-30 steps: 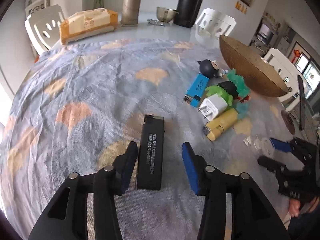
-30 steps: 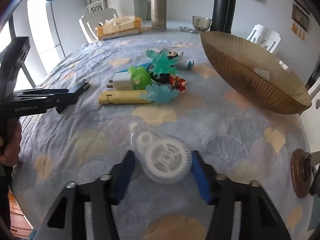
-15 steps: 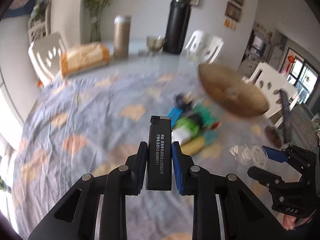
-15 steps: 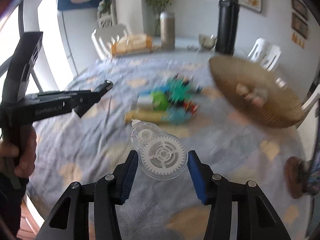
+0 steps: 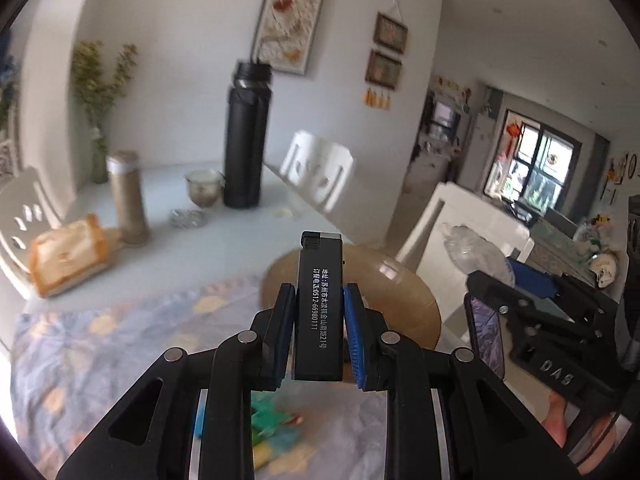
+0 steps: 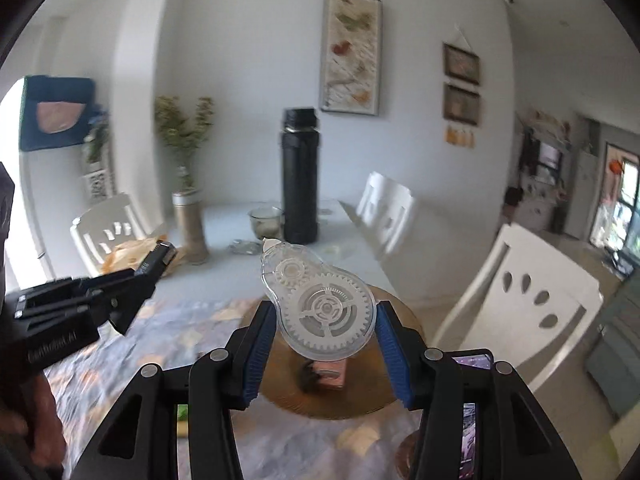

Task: Organize rigid objects
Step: 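Carry USB stick and gear roller into the amber bowl and release both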

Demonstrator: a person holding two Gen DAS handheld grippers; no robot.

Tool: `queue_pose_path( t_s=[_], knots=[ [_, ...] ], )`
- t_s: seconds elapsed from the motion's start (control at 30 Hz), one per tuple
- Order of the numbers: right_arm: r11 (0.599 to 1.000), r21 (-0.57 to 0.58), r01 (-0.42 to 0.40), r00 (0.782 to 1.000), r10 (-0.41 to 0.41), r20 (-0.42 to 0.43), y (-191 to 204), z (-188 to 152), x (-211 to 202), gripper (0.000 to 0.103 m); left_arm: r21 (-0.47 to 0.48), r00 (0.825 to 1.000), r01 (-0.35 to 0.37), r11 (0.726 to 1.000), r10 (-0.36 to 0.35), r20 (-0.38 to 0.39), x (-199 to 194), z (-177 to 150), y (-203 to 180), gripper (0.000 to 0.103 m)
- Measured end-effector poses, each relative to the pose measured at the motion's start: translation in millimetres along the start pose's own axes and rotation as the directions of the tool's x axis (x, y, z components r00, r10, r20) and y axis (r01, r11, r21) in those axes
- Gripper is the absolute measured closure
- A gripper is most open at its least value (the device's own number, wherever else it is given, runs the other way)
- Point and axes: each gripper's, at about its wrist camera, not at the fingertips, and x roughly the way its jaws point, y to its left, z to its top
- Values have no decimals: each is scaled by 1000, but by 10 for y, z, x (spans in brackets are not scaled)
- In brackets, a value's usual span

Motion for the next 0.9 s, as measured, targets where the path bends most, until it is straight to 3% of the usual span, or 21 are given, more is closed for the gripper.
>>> queue_pose_path(
  t_s=[0.1,0.23,0.33,0.47,0.5,0.53,0.57,0.67,0.77,0.9],
  knots=[
    [999,20,43,992,-40,-118,-39,-126,394,53,-18,996,7,1000,-8,-92,466,-185,-1,82],
    [996,29,82,959,-71,-274,-119,-417,856,53,-35,983,15,999,-21,-180,871,-466,-12,82],
    [993,31,111,937,-95,-336,-214,-576,999,53,-35,976,40,999,-46,-212,1033,-515,-75,82],
    [990,41,138,923,-114,-368,-308,-642,1073,53,-8,974,51,999,-52,-221,1108,-499,-164,81],
    [988,47,148,920,-120,-372,-325,-630,1071,51,-7,973,56,998,-56,-224,1093,-496,-154,73],
    [985,54,164,918,-132,-373,-339,-600,1038,49,-10,973,59,998,-60,-225,1070,-470,-152,57],
    [985,57,163,924,-132,-358,-346,-578,1000,47,-18,974,57,998,-60,-218,1003,-429,-136,53],
    [984,66,165,958,-144,-248,-361,-380,648,47,-47,991,70,996,-75,-112,572,-277,-18,50],
    [988,106,109,987,-94,-133,-380,-201,271,43,-85,996,86,993,-86,7,-27,-118,163,47],
    [996,81,40,999,-37,-35,-237,-77,-116,38,-78,994,20,997,-11,106,-637,-77,304,42]
  ],
)
